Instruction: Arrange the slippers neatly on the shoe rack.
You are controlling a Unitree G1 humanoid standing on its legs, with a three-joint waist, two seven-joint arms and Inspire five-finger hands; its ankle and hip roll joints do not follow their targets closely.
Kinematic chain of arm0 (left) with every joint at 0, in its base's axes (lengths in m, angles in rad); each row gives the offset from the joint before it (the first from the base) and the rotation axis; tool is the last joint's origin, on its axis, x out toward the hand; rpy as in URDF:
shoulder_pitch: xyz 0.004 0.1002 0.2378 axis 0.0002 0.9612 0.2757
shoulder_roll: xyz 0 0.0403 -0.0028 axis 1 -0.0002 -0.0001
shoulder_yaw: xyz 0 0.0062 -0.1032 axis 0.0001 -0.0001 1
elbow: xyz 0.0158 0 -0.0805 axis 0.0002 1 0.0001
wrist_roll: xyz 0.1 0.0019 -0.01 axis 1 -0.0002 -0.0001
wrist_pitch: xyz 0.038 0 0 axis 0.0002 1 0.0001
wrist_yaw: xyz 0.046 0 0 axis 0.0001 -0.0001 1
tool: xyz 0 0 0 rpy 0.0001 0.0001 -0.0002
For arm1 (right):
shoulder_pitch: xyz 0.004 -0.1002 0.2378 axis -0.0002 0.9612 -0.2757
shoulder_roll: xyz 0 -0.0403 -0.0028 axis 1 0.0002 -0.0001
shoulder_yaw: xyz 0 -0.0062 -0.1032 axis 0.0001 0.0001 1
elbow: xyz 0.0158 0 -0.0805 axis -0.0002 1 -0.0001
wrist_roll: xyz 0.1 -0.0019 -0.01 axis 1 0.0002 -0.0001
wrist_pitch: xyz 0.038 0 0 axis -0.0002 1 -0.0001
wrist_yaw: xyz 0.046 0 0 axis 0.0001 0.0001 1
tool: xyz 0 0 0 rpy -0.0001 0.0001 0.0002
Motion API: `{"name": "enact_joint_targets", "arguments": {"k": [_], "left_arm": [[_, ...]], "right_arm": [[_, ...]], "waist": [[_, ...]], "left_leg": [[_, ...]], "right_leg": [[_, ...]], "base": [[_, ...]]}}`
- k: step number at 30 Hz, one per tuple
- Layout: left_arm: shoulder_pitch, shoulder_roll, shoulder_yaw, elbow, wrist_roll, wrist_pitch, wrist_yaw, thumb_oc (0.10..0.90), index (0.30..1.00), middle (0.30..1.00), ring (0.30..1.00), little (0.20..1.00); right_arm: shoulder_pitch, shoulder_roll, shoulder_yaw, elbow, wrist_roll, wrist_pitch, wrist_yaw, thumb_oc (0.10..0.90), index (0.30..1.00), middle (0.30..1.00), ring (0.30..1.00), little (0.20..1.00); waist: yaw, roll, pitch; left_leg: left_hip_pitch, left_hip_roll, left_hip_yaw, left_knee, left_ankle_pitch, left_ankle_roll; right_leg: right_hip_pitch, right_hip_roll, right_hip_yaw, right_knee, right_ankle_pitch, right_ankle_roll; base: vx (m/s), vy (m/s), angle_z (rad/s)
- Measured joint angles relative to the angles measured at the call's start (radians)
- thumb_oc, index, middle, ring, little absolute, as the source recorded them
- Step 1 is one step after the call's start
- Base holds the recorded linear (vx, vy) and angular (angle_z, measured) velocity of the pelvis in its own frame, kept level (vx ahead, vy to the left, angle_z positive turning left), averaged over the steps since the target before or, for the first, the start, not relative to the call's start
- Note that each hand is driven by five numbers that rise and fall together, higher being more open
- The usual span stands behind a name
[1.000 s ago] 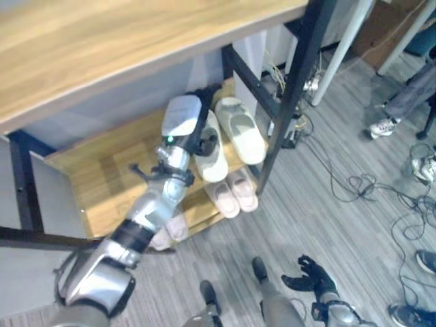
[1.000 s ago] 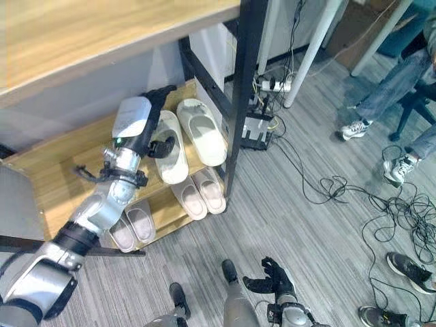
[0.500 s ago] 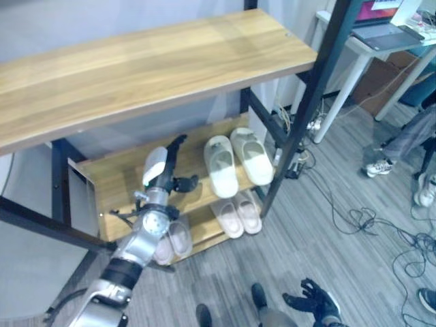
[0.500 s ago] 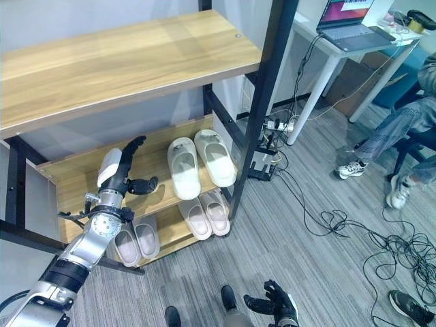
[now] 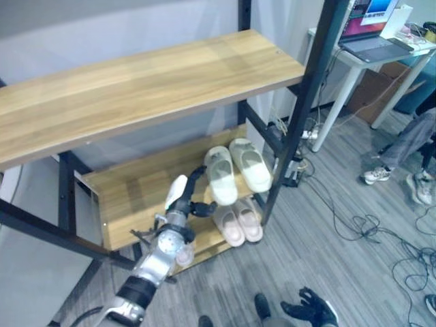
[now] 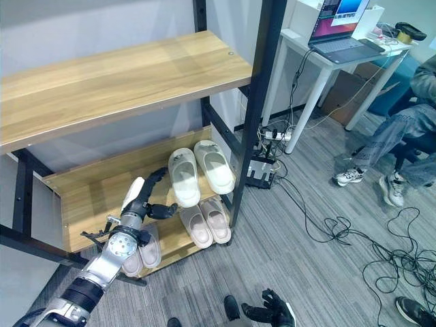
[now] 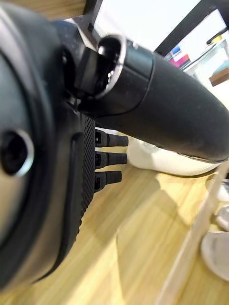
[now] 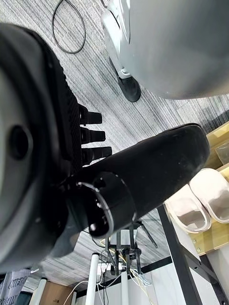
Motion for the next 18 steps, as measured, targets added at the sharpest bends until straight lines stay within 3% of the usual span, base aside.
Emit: {"name": "enact_joint_targets", "arguments": {"k": [7, 10, 18], "left_arm": [[0.002, -0.016, -0.054, 0.001, -0.005, 0.000, -0.025, 0.800, 0.900, 0.900, 0.900, 0.900], [0.005, -0.060, -0.054, 0.026, -0.040, 0.000, -0.025, 0.800, 0.900, 0.900, 0.900, 0.900], [-0.005, -0.084, -0.052, 0.058, -0.093, -0.002, -0.022, 0.800, 0.900, 0.900, 0.900, 0.900]], "right_arm": [[0.005, 0.000, 0.001, 0.003, 0.001, 0.000, -0.004, 0.800, 0.900, 0.900, 0.900, 0.900], [0.005, 0.001, 0.002, 0.011, 0.005, 0.002, -0.006, 0.800, 0.900, 0.900, 0.900, 0.900], [0.010, 0.004, 0.004, 0.009, 0.025, 0.001, -0.016, 0.800, 0.900, 0.900, 0.900, 0.900]], "waist": [[-0.001, 0.011, -0.006], [-0.002, 0.025, -0.015], [-0.003, 0.027, -0.017]], "left_leg": [[0.006, 0.000, 0.004, -0.004, -0.005, -0.007], [0.009, -0.002, 0.008, -0.004, -0.005, 0.000], [0.012, -0.002, 0.013, -0.004, -0.007, 0.001]], "right_leg": [[0.000, -0.002, 0.001, -0.008, -0.018, 0.002], [0.001, -0.003, 0.005, -0.008, -0.014, 0.007], [0.002, -0.002, 0.010, -0.001, -0.006, 0.002]], "base": [[0.00, 0.000, 0.00], [0.00, -0.008, -0.04], [0.00, -0.003, -0.01]]}}
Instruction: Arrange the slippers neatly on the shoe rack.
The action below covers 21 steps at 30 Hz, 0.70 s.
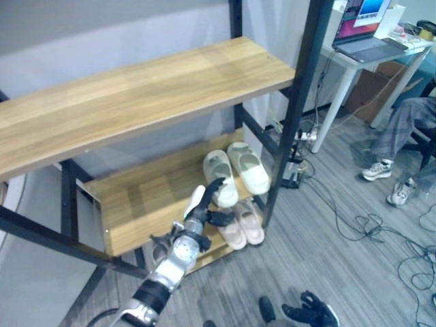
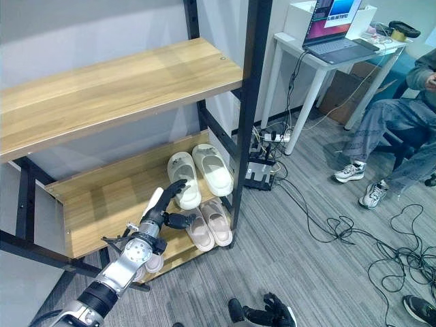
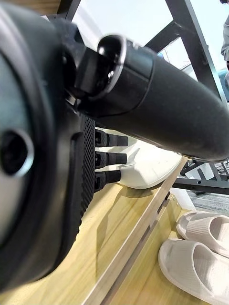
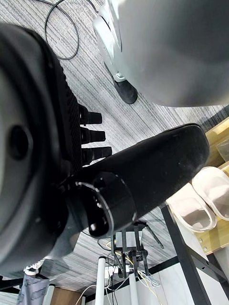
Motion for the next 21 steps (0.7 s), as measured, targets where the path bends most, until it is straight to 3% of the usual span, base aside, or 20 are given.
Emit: {"name": "enact_joint_targets", "arguments": {"k": [13, 21], "left_arm": [[-0.011, -0.053, -0.042, 0.018, -0.224, -0.047, 0.049, 0.800, 0.900, 0.900, 0.900, 0.900], [-0.019, -0.041, -0.066, -0.003, -0.259, -0.050, 0.087, 0.800, 0.900, 0.900, 0.900, 0.900]], "right_arm": [[0.003, 0.005, -0.001, 0.032, 0.076, -0.006, -0.022, 0.800, 0.900, 0.900, 0.900, 0.900], [0.003, 0.029, 0.000, 0.035, 0.082, -0.024, -0.029, 0.800, 0.900, 0.900, 0.900, 0.900]], "waist": [[-0.003, 0.000, -0.001], [-0.013, -0.027, 0.000]], "left_leg": [[0.000, -0.009, 0.001, 0.003, -0.006, 0.004], [0.001, -0.009, 0.003, 0.004, -0.006, 0.003]], "right_leg": [[0.000, -0.009, 0.001, 0.000, -0.006, 0.008], [-0.001, -0.009, 0.003, -0.007, -0.015, 0.015]], "base": [[0.00, -0.003, 0.00], [0.00, -0.008, 0.00]]}}
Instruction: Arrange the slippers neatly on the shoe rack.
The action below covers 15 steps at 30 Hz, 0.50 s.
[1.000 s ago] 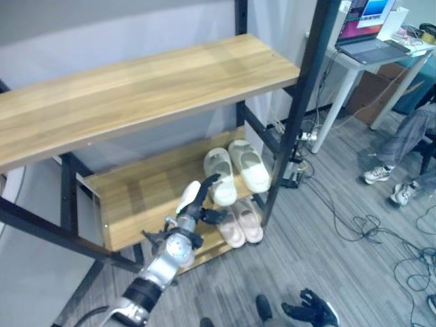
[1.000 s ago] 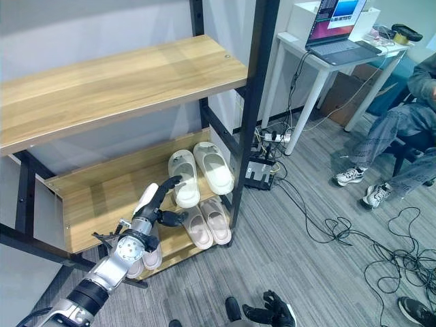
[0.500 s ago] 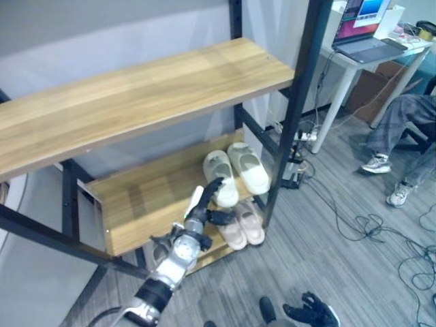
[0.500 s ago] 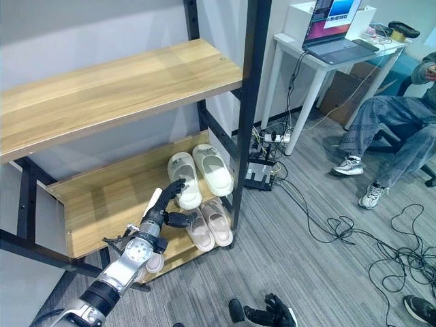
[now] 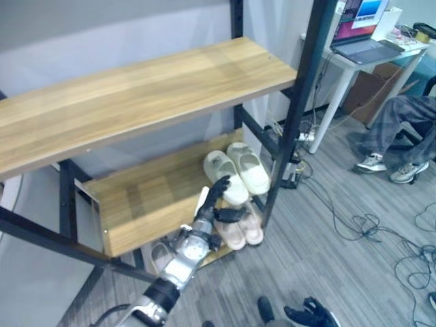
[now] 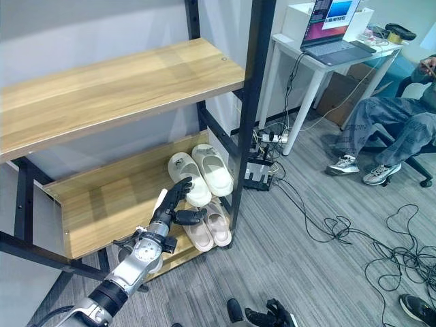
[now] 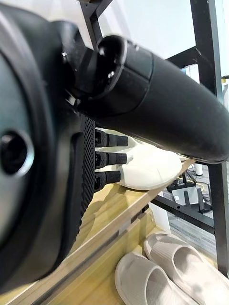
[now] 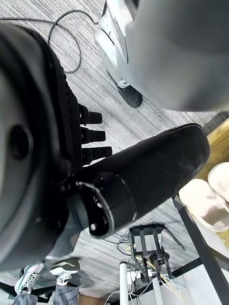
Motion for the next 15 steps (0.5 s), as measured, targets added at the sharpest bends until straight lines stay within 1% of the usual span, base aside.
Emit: {"name": "enact_joint_targets", "arguments": {"k": [2, 3, 5, 6, 7, 8, 10, 11, 13, 15], "left_arm": [[0.019, 0.011, 0.003, -0.064, -0.001, 0.000, 0.009, 0.800, 0.900, 0.900, 0.900, 0.900], [0.031, 0.039, 0.003, -0.132, 0.000, -0.004, 0.006, 0.800, 0.900, 0.900, 0.900, 0.900], [0.029, 0.063, 0.013, -0.161, 0.008, -0.026, 0.007, 0.800, 0.900, 0.900, 0.900, 0.900], [0.031, 0.104, 0.015, -0.214, 0.028, -0.030, 0.004, 0.800, 0.900, 0.900, 0.900, 0.900], [0.029, 0.113, 0.018, -0.235, 0.051, -0.045, 0.006, 0.800, 0.900, 0.900, 0.900, 0.900], [0.030, 0.124, 0.037, -0.250, 0.065, -0.063, 0.006, 0.800, 0.900, 0.900, 0.900, 0.900], [0.034, 0.125, 0.074, -0.273, 0.089, -0.082, 0.007, 0.800, 0.900, 0.900, 0.900, 0.900], [0.035, 0.125, 0.088, -0.276, 0.089, -0.088, 0.007, 0.800, 0.900, 0.900, 0.900, 0.900], [0.036, 0.125, 0.091, -0.276, 0.089, -0.088, 0.007, 0.800, 0.900, 0.900, 0.900, 0.900], [0.056, 0.125, 0.090, -0.275, 0.091, -0.088, 0.000, 0.800, 0.900, 0.900, 0.900, 0.900]], "right_arm": [[0.001, 0.002, 0.000, -0.001, 0.001, -0.002, 0.000, 0.800, 0.900, 0.900, 0.900, 0.900], [0.003, 0.003, -0.001, 0.000, 0.002, -0.004, 0.000, 0.800, 0.900, 0.900, 0.900, 0.900], [0.003, 0.003, -0.001, 0.000, 0.002, -0.004, 0.001, 0.800, 0.900, 0.900, 0.900, 0.900], [0.006, 0.003, -0.001, 0.001, 0.002, -0.006, 0.002, 0.800, 0.900, 0.900, 0.900, 0.900], [0.009, 0.003, -0.002, 0.002, 0.003, -0.007, 0.002, 0.800, 0.900, 0.900, 0.900, 0.900], [0.007, 0.003, -0.002, 0.007, 0.004, -0.007, 0.002, 0.800, 0.900, 0.900, 0.900, 0.900], [0.000, 0.003, -0.002, 0.026, 0.004, -0.010, 0.003, 0.800, 0.900, 0.900, 0.900, 0.900], [-0.004, 0.003, -0.002, 0.034, 0.005, -0.010, 0.004, 0.800, 0.900, 0.900, 0.900, 0.900], [-0.002, 0.002, -0.003, 0.036, 0.006, -0.010, 0.003, 0.800, 0.900, 0.900, 0.900, 0.900], [-0.001, 0.001, -0.003, 0.036, 0.006, -0.011, 0.008, 0.800, 0.900, 0.900, 0.900, 0.900]], "waist": [[-0.001, -0.004, 0.001], [0.000, -0.004, 0.001], [0.008, -0.004, 0.001], [0.007, -0.005, 0.002], [0.005, -0.005, 0.002], [0.014, -0.005, 0.002], [0.015, -0.006, 0.002], [0.022, -0.006, 0.002], [0.025, -0.006, 0.002], [0.034, -0.005, 0.001]], "left_leg": [[0.000, -0.001, 0.000, 0.000, 0.000, 0.000], [0.000, 0.000, 0.000, 0.000, 0.000, 0.001], [0.000, 0.000, -0.001, -0.001, -0.001, 0.002], [0.004, 0.001, 0.000, 0.000, -0.001, 0.002], [0.005, 0.001, -0.001, 0.000, -0.001, 0.002], [0.007, 0.001, -0.003, -0.004, -0.002, 0.002], [0.012, 0.001, -0.003, -0.004, -0.003, 0.002], [0.015, 0.001, -0.004, -0.004, -0.008, 0.001], [0.016, 0.001, -0.004, -0.004, -0.013, -0.007], [0.016, 0.000, -0.005, -0.004, -0.014, -0.005]], "right_leg": [[0.000, 0.000, 0.000, 0.000, 0.000, 0.000], [0.001, 0.000, -0.001, 0.006, 0.005, -0.006], [0.006, 0.001, -0.001, 0.007, 0.008, -0.007], [0.010, 0.002, -0.001, 0.007, 0.009, -0.007], [0.012, 0.002, -0.002, 0.008, 0.009, -0.007], [0.015, 0.001, -0.004, 0.007, 0.009, -0.007], [0.018, 0.000, -0.005, 0.007, 0.006, -0.005], [0.018, -0.001, -0.006, 0.000, -0.006, 0.002], [0.019, -0.003, -0.008, 0.000, -0.012, -0.005], [0.019, -0.005, -0.010, 0.000, -0.012, -0.003]], "base": [[0.00, 0.000, 0.00], [0.00, 0.000, 0.00], [0.00, 0.000, 0.00], [0.00, 0.000, 0.00], [0.00, 0.000, 0.00], [0.01, 0.003, 0.04], [0.00, 0.000, 0.00], [0.00, 0.000, 0.00], [0.00, 0.000, 0.00], [0.00, 0.000, 0.00]]}}
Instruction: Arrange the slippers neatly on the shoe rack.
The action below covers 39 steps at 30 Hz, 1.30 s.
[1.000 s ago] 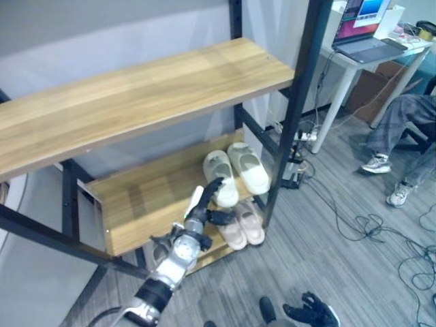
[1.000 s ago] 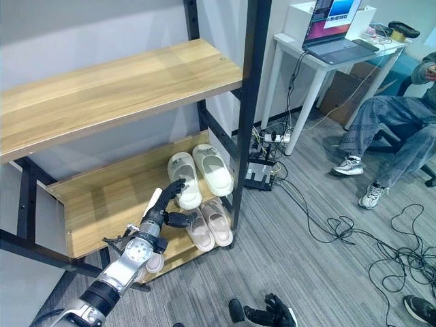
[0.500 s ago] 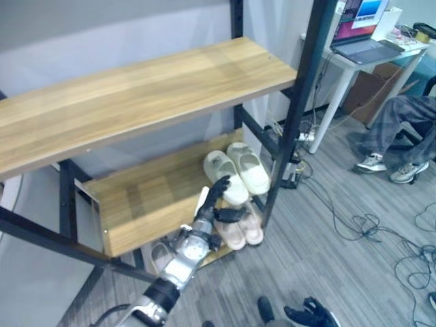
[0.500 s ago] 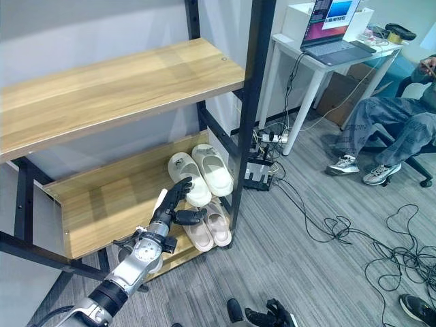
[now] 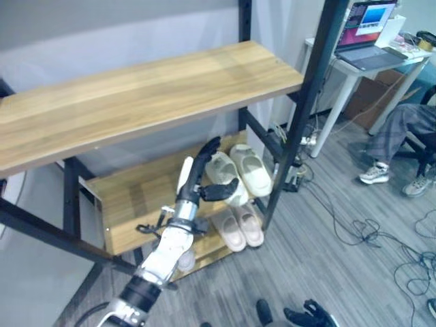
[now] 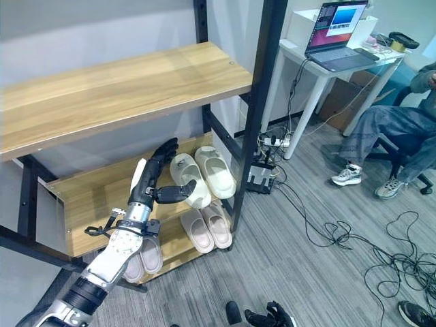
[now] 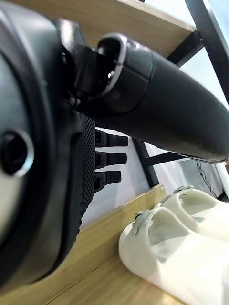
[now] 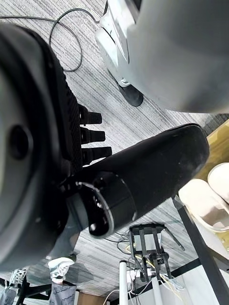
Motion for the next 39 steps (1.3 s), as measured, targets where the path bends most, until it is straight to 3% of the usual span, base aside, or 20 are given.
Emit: {"name": "enact_joint_targets", "arguments": {"k": [7, 9, 13, 18, 23, 27, 30, 31, 33, 34, 36, 37, 39], "left_arm": [[0.062, 0.010, 0.003, -0.001, 0.005, 0.002, -0.027, 0.800, 0.900, 0.900, 0.900, 0.900], [0.125, 0.016, 0.045, -0.064, -0.025, -0.003, -0.071, 0.800, 0.900, 0.900, 0.900, 0.900], [0.283, 0.149, 0.046, -0.226, -0.056, -0.040, -0.177, 0.800, 0.900, 0.900, 0.900, 0.900], [0.480, 0.151, 0.074, -0.282, -0.174, -0.073, -0.273, 0.800, 0.900, 0.900, 0.900, 0.900], [0.557, 0.156, 0.073, -0.186, -0.212, -0.059, -0.334, 0.800, 0.900, 0.900, 0.900, 0.900], [0.587, 0.147, 0.083, -0.068, -0.215, -0.049, -0.355, 0.800, 0.900, 0.900, 0.900, 0.900], [0.571, 0.078, 0.079, 0.146, -0.248, -0.051, -0.364, 0.800, 0.900, 0.900, 0.900, 0.900], [0.527, 0.027, 0.076, 0.343, -0.248, -0.038, -0.358, 0.800, 0.900, 0.900, 0.900, 0.900], [0.506, -0.010, 0.077, 0.491, -0.247, -0.019, -0.344, 0.800, 0.900, 0.900, 0.900, 0.900], [0.477, -0.051, 0.096, 0.638, -0.237, -0.007, -0.333, 0.800, 0.900, 0.900, 0.900, 0.900], [0.479, -0.075, 0.118, 0.734, -0.221, 0.019, -0.300, 0.800, 0.900, 0.900, 0.900, 0.900], [0.461, -0.100, 0.150, 0.816, -0.192, 0.000, -0.290, 0.800, 0.900, 0.900, 0.900, 0.900], [0.384, -0.140, 0.286, 1.115, -0.138, 0.025, -0.217, 0.800, 0.900, 0.900, 0.900, 0.900]], "right_arm": [[-0.003, 0.000, -0.002, 0.006, 0.001, 0.000, 0.013, 0.800, 0.900, 0.900, 0.900, 0.900], [-0.011, 0.001, -0.001, 0.006, 0.004, 0.005, 0.015, 0.800, 0.900, 0.900, 0.900, 0.900], [-0.006, -0.010, 0.000, 0.008, -0.015, 0.012, 0.017, 0.800, 0.900, 0.900, 0.900, 0.900], [-0.013, -0.009, 0.000, 0.043, -0.041, 0.016, 0.025, 0.800, 0.900, 0.900, 0.900, 0.900], [-0.033, -0.006, -0.001, 0.111, -0.097, 0.020, 0.020, 0.800, 0.900, 0.900, 0.900, 0.900], [-0.044, -0.006, 0.004, 0.172, -0.177, 0.024, 0.001, 0.800, 0.900, 0.900, 0.900, 0.900], [-0.059, -0.006, -0.001, 0.239, -0.185, 0.025, -0.006, 0.800, 0.900, 0.900, 0.900, 0.900], [-0.070, -0.009, -0.001, 0.263, -0.213, 0.027, -0.011, 0.800, 0.900, 0.900, 0.900, 0.900], [-0.078, -0.009, 0.000, 0.277, -0.222, 0.030, -0.014, 0.800, 0.900, 0.900, 0.900, 0.900], [-0.082, -0.013, 0.000, 0.282, -0.255, 0.032, -0.025, 0.800, 0.900, 0.900, 0.900, 0.900], [-0.082, -0.014, -0.001, 0.284, -0.287, 0.033, -0.034, 0.800, 0.900, 0.900, 0.900, 0.900], [-0.084, -0.017, -0.001, 0.294, -0.299, 0.033, -0.036, 0.800, 0.900, 0.900, 0.900, 0.900], [-0.096, -0.022, -0.003, 0.326, -0.340, 0.040, -0.050, 0.800, 0.900, 0.900, 0.900, 0.900]], "waist": [[0.006, -0.001, -0.001], [0.003, -0.002, 0.000], [0.040, -0.002, 0.000], [0.081, -0.012, -0.015], [0.106, -0.035, -0.028], [0.115, -0.045, -0.035], [0.113, -0.041, -0.047], [0.112, -0.040, -0.057], [0.111, -0.044, -0.065], [0.110, -0.045, -0.067], [0.110, -0.051, -0.068], [0.111, -0.051, -0.070], [0.110, -0.057, -0.080]], "left_leg": [[0.004, -0.003, -0.006, 0.004, 0.006, 0.011], [0.008, -0.001, -0.006, 0.003, 0.005, 0.011], [0.032, 0.002, -0.023, 0.000, -0.002, 0.000], [0.041, -0.002, -0.036, 0.000, -0.003, 0.000], [0.044, -0.005, -0.046, 0.001, 0.003, 0.008], [0.058, -0.006, -0.048, 0.000, -0.001, 0.001], [0.059, -0.008, -0.049, 0.000, 0.000, 0.002], [0.059, -0.008, -0.048, 0.000, 0.000, 0.003], [0.059, -0.007, -0.048, 0.000, -0.002, 0.004], [0.060, -0.005, -0.047, 0.000, -0.002, 0.005], [0.060, -0.006, -0.048, 0.000, 0.000, 0.002], [0.060, -0.006, -0.048, 0.000, 0.000, 0.003], [0.062, -0.003, -0.048, 0.000, 0.001, 0.006]], "right_leg": [[0.012, 0.001, -0.014, 0.008, 0.015, -0.003], [0.017, 0.002, -0.016, 0.008, 0.015, -0.003], [0.048, 0.001, -0.031, 0.005, 0.002, -0.001], [0.064, -0.012, -0.068, 0.000, -0.003, 0.003], [0.070, -0.010, -0.077, 0.006, 0.004, -0.004], [0.082, -0.012, -0.078, 0.000, -0.005, 0.001], [0.083, -0.014, -0.077, 0.000, -0.006, 0.005], [0.083, -0.013, -0.076, 0.000, -0.006, 0.005], [0.083, -0.013, -0.077, 0.000, -0.007, 0.004], [0.083, -0.013, -0.077, 0.000, -0.007, 0.004], [0.084, -0.012, -0.077, 0.000, -0.006, 0.003], [0.085, -0.012, -0.077, 0.000, -0.003, -0.001], [0.087, -0.009, -0.078, 0.000, -0.002, -0.007]], "base": [[-0.03, 0.002, 0.02], [-0.01, 0.012, 0.02], [-0.02, 0.017, 0.11], [-0.07, 0.027, 0.08], [-0.06, 0.024, 0.06], [-0.08, 0.028, 0.02], [-0.06, 0.015, 0.00], [-0.04, 0.017, -0.01], [0.00, 0.000, 0.00], [0.00, 0.000, 0.00], [0.00, 0.000, 0.00], [0.00, 0.000, 0.00], [0.00, 0.000, 0.00]]}}
